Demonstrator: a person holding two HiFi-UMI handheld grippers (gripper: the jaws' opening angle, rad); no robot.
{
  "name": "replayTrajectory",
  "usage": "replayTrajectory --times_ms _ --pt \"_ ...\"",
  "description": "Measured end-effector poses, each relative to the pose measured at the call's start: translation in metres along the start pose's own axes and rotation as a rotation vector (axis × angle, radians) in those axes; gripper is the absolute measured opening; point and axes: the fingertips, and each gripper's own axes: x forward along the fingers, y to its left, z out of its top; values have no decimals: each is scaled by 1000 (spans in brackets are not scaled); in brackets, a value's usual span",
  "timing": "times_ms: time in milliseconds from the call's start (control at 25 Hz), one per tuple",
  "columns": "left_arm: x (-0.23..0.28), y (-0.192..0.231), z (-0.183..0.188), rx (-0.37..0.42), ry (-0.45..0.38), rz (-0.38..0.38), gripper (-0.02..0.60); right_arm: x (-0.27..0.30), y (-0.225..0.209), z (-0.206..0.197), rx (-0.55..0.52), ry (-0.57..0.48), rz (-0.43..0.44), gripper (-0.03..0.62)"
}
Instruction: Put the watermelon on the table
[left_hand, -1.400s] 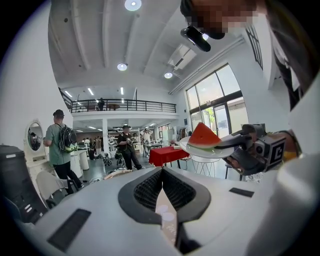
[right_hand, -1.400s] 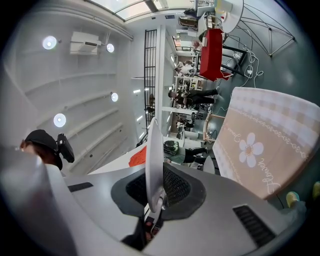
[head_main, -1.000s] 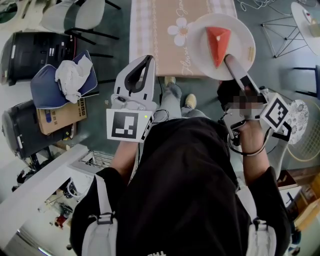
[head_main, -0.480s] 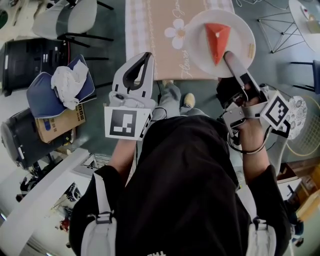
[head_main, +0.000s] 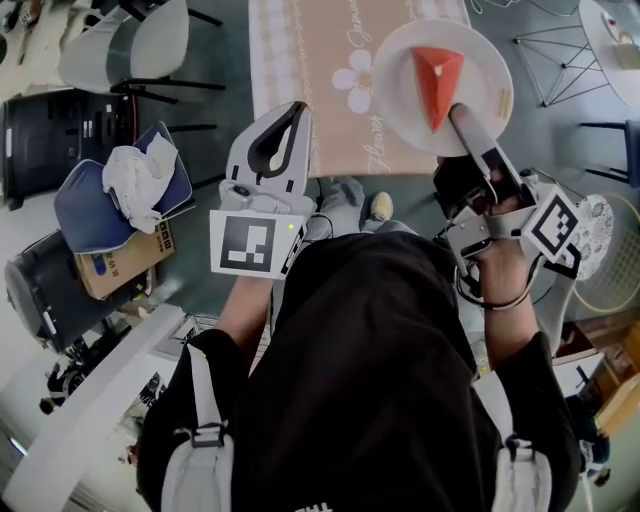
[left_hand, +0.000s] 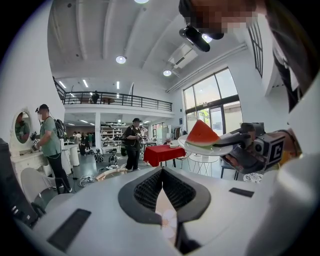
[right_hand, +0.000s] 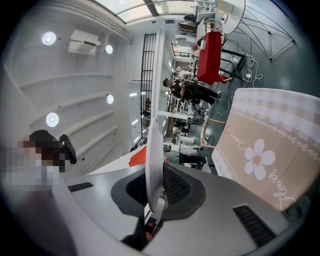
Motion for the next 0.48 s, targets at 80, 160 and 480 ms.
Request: replayTrajectory --times_ms 80,160,480 --pt "5 6 0 -2 1 -3 12 7 -1 1 -1 -2 -4 25" --pt "10 12 2 -11 -4 -6 12 14 -2 3 -2 -2 -4 26" --pt "29 34 5 -12 -8 -32 12 40 -3 10 -7 -20 -12 25"
